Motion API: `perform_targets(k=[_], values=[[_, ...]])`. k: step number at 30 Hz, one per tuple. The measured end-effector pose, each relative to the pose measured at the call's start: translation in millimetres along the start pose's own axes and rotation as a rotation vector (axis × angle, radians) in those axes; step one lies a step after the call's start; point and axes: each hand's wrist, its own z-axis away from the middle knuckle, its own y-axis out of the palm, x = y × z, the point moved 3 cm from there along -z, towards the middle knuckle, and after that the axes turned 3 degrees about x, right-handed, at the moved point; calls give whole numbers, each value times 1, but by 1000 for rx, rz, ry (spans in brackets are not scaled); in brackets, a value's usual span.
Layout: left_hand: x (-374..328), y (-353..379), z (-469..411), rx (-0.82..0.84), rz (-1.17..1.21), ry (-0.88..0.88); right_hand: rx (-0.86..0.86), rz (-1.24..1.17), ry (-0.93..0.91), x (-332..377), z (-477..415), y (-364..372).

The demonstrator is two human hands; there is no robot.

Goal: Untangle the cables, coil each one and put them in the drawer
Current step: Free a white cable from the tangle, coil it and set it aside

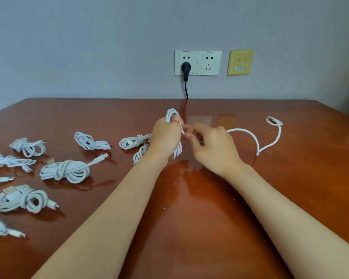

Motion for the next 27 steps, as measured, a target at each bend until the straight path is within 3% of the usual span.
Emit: perform_targets(k=[11,21,25,27], values=[[-4,-7,-3,-69,448,-145,101,31,-86,-2,-1,-1],[0,-10,-11,-52,562,-201,49,251,99,-18,-6,1],[2,-8,-11,-41,528,-193,-163,286,-160,-8,-5,-6],[2,-10,-8,-40,491,-174,-136,300,-275,0,-5,-7]])
